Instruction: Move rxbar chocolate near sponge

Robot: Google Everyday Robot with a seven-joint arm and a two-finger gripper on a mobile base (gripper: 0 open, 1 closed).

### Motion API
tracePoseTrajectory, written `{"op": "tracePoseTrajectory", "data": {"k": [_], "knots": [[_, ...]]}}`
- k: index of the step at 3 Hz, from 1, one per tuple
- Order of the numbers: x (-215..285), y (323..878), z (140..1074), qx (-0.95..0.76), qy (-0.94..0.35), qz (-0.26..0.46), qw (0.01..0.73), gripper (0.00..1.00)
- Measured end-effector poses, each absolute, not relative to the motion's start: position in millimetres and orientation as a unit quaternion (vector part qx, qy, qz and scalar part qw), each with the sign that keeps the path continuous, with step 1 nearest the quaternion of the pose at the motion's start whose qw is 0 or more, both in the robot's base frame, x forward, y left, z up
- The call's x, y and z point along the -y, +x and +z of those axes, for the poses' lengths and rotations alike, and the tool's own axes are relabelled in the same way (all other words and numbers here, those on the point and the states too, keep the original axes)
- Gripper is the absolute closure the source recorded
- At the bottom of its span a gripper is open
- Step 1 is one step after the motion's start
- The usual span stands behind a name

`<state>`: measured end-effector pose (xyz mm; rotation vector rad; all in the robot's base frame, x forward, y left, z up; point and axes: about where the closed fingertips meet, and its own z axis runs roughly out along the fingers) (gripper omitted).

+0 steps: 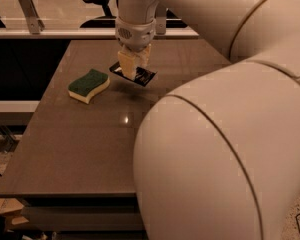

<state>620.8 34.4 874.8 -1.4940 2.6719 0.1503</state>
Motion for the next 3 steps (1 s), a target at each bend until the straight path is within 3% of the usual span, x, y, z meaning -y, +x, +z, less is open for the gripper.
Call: {"op": "tracePoseTrajectory", "data": {"k": [3], "knots": [[-41,608,825,-0.869,-0.48,0.116,0.029,1.0]]}}
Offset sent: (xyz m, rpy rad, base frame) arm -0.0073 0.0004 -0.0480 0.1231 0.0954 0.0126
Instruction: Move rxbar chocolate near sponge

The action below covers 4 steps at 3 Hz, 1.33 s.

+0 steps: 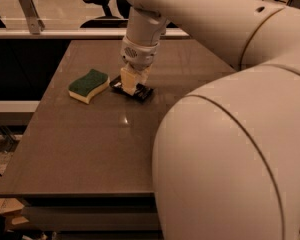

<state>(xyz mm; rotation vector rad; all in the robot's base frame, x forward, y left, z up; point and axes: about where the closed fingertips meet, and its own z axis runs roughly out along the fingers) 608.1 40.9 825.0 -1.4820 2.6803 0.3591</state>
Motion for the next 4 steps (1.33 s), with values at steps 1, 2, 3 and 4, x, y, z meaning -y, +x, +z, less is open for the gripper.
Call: {"op": "tracePoseTrajectory", "data": {"k": [1,2,3,4], "knots": [[-40.9,608.0,827.2,-0.869,-0.48,0.116,0.029,1.0],[-41.8,608.1,826.1,-0.869,-0.481,0.117,0.029,0.82],[-41.8,608.1,826.9,-0.869,-0.481,0.117,0.029,0.59],[-42.4,608.3,826.2,-0.869,-0.481,0.117,0.029,0.36]]}}
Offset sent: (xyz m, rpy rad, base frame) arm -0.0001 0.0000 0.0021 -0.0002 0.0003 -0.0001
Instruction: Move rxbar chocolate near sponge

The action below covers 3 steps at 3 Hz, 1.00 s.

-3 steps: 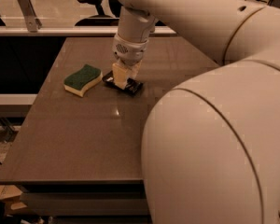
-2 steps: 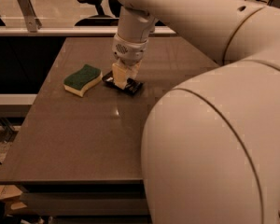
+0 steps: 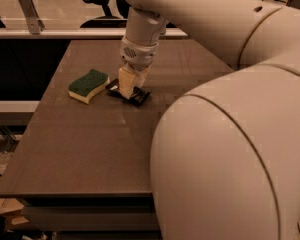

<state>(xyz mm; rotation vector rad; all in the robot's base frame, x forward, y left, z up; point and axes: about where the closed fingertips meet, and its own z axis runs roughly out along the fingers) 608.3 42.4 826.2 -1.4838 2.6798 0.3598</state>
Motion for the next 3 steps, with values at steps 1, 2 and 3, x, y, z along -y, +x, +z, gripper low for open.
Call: {"op": "tracePoseTrajectory", "data": {"k": [1,2,3], "knots": [[-42.5,608.3,826.1,-0.869,-0.481,0.117,0.029,0.12],[-43.4,608.4,826.3,-0.868,-0.481,0.117,0.029,0.0],[-43.4,608.4,826.2,-0.868,-0.481,0.117,0.029,0.0]]}}
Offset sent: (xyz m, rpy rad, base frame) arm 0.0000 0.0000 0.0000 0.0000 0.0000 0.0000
